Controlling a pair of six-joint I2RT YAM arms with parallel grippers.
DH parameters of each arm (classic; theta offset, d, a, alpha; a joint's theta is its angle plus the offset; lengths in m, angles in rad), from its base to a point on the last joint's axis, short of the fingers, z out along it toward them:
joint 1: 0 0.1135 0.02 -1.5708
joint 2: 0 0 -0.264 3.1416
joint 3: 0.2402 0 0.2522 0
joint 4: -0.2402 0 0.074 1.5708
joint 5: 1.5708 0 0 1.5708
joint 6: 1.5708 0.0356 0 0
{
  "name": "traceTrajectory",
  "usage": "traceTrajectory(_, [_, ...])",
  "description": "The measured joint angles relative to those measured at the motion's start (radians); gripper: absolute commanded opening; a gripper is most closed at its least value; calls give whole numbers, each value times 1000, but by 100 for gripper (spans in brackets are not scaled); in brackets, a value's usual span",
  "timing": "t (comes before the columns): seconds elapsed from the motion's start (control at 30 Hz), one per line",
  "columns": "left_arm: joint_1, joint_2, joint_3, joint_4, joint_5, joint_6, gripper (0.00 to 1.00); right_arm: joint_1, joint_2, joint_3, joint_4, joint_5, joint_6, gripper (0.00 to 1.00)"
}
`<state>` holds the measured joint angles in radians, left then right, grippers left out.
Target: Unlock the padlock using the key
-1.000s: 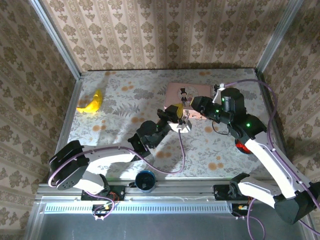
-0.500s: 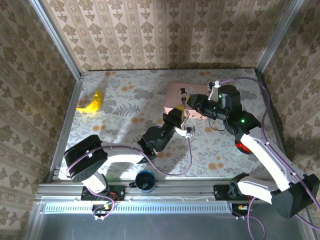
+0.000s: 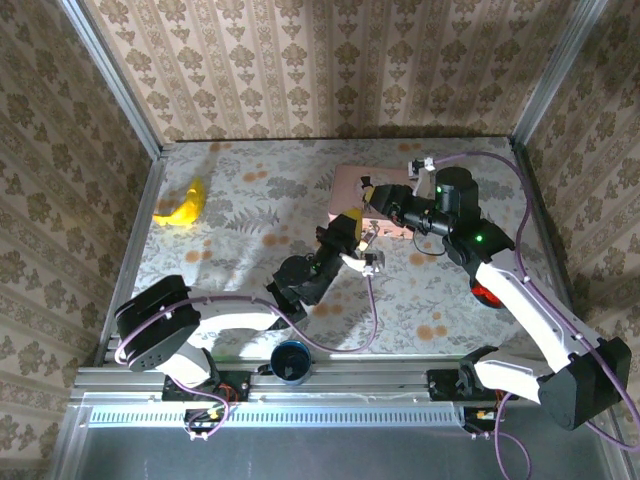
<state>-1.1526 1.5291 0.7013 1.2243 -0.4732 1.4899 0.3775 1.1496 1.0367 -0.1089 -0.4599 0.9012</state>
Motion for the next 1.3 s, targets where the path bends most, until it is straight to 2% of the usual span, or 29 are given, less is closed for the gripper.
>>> traceTrajectory(0.37, [0, -42, -10, -8, -4, -66, 0, 0, 21, 0, 13, -51, -11, 22])
traceTrajectory(0.87, [0, -50, -16, -27, -10, -108, 0, 3, 30, 0, 24, -103, -35, 21])
traceTrajectory(1.3, [0, -50, -17, -27, -24, -129, 0, 30, 37, 8, 25, -121, -62, 17])
